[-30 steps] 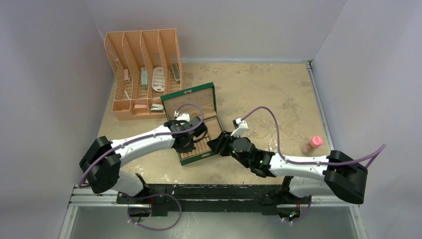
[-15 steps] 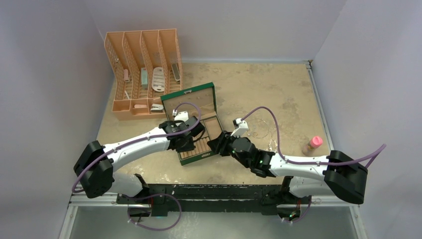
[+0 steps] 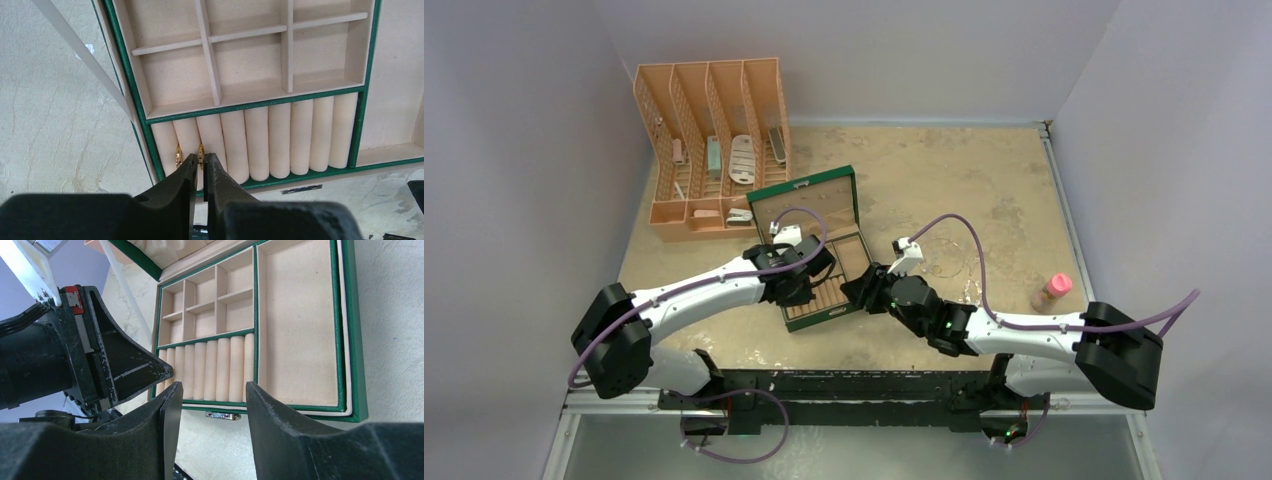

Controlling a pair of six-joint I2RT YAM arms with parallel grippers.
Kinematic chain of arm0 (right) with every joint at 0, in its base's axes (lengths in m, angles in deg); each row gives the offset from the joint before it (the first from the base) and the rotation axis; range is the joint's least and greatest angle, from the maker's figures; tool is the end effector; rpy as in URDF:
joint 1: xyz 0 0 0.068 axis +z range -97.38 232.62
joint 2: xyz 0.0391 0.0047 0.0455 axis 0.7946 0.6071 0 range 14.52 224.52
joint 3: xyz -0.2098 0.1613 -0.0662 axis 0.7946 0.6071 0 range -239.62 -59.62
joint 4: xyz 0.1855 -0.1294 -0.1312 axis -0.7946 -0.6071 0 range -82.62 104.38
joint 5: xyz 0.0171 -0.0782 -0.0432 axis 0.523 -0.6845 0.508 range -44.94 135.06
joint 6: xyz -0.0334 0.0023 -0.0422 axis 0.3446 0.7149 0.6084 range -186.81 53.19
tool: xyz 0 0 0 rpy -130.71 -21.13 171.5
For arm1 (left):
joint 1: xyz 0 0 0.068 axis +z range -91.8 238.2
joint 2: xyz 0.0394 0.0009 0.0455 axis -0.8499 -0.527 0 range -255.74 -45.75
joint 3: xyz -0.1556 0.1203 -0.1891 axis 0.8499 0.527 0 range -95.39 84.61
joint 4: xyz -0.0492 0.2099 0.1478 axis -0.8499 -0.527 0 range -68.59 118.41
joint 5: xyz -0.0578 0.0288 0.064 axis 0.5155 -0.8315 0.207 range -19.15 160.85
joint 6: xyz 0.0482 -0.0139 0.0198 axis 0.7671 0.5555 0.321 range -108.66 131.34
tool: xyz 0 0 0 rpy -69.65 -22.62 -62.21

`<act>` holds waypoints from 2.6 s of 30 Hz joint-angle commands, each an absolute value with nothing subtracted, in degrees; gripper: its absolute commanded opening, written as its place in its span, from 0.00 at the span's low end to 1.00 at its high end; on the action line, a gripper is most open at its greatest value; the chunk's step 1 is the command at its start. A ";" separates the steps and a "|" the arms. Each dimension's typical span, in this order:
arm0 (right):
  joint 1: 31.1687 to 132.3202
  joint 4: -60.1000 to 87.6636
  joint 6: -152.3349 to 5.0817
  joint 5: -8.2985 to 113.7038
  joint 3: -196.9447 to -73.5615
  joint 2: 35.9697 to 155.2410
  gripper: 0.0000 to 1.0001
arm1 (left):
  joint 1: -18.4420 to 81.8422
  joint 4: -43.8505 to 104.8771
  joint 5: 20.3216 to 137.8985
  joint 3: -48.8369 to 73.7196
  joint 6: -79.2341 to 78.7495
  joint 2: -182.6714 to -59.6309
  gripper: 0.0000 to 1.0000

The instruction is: Organize the mixed jewelry

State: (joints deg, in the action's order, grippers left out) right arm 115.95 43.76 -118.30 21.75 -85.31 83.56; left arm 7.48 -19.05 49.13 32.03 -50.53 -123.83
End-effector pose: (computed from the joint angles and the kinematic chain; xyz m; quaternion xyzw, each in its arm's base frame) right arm 0.1240 0.2158 0.2097 0.0442 0.7803 0.4225 0.4590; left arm 0.1645 -0.1803 0.2181 -0.1221 0.9640 -0.0176 0.2357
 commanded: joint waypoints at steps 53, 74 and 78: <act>114.80 18.74 -126.33 2.42 -90.89 73.24 0.53 | 7.29 -7.04 53.58 34.11 -37.82 -103.17 0.41; 83.71 8.07 -113.42 13.70 -102.10 86.68 0.50 | 7.29 8.21 72.51 39.79 -36.63 -93.73 0.74; 82.55 10.73 -108.37 16.61 -101.99 90.19 0.50 | 7.23 10.22 73.33 38.96 -36.25 -95.63 0.72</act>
